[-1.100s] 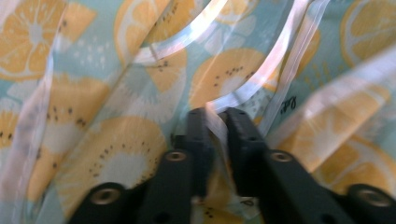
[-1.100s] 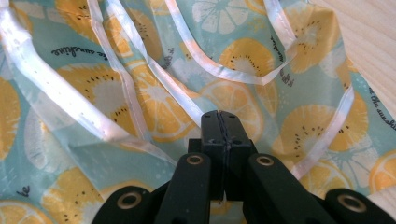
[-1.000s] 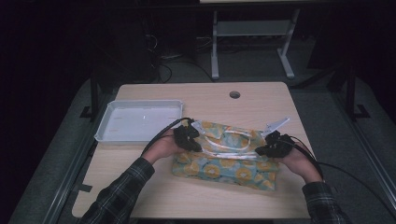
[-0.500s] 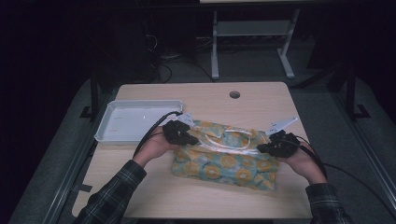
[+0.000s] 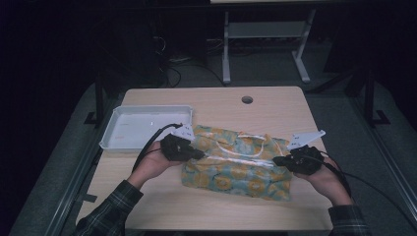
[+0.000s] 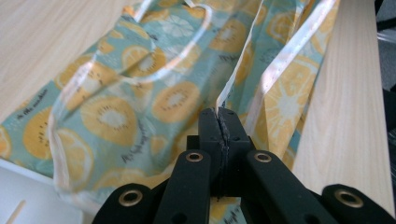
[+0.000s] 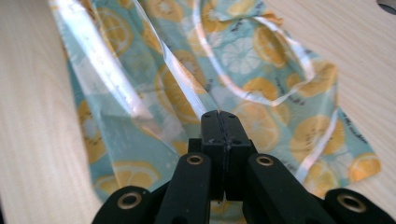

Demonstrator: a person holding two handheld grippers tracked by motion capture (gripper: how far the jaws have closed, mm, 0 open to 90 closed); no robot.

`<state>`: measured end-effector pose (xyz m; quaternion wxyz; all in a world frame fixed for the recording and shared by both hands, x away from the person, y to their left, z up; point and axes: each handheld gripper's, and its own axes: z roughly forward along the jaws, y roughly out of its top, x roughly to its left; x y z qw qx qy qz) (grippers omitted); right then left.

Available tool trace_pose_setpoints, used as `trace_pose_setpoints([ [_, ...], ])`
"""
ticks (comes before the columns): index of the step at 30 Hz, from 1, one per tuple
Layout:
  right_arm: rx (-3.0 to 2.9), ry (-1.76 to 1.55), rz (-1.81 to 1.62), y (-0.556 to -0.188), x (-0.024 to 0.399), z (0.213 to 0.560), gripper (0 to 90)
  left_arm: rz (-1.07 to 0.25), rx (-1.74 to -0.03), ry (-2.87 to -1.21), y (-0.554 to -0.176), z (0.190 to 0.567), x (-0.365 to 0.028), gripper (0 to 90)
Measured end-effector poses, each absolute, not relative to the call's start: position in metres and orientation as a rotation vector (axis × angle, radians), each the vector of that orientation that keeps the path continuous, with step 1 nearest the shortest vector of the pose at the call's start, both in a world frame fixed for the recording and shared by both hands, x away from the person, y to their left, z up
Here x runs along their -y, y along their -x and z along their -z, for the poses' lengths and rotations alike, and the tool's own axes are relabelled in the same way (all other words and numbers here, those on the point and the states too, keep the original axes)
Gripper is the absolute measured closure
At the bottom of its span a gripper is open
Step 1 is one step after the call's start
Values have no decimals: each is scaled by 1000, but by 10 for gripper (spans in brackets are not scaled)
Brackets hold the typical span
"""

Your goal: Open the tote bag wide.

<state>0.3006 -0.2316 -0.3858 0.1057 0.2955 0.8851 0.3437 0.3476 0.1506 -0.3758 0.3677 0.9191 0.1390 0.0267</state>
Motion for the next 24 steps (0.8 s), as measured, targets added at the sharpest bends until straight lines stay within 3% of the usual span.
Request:
trace_pose_setpoints([
  [24, -2687, -808, -1044, -247, 225, 398, 892, 39, -325, -2373, -305, 394, -164, 895],
])
